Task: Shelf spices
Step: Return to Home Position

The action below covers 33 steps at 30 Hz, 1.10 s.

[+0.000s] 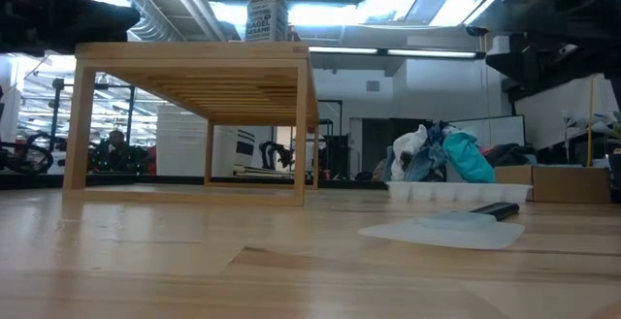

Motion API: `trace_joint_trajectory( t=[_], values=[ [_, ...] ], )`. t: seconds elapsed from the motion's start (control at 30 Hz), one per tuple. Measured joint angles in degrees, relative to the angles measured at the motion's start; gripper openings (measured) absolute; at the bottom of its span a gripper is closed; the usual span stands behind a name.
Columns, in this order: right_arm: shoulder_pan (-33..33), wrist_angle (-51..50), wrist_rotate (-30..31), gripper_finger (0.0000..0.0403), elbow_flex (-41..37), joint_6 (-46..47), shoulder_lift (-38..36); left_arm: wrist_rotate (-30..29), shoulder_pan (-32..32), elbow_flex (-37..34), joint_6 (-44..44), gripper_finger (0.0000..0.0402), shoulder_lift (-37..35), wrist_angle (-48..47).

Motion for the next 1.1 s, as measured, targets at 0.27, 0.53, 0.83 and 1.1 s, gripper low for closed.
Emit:
trace_joint_trajectory(
  t=[0.27, 0.53, 0.83, 1.1],
  values=[
    [0.0, -0.07, -0.02, 0.0363, 0.0, 1.28, 0.0, 0.0, 0.0, 0.0, 0.12, 0.0, 0.0, -0.01],
    [0.0, -0.13, -0.02, 0.0363, 0.0, 1.07, 0.0, 0.0, 0.0, 0.0, 0.37, 0.0, 0.0, 0.0],
    [0.0, -0.15, -0.02, 0.0363, 0.0, 1.05, 0.0, 0.0, 0.0, 0.0, 0.25, 0.0, 0.0, -0.02],
    [0.0, -0.19, -0.04, 0.0363, -0.01, 1.02, 0.0, -0.03, 0.0, 0.0, -0.04, 0.0, 0.0, -0.02]
  ],
)
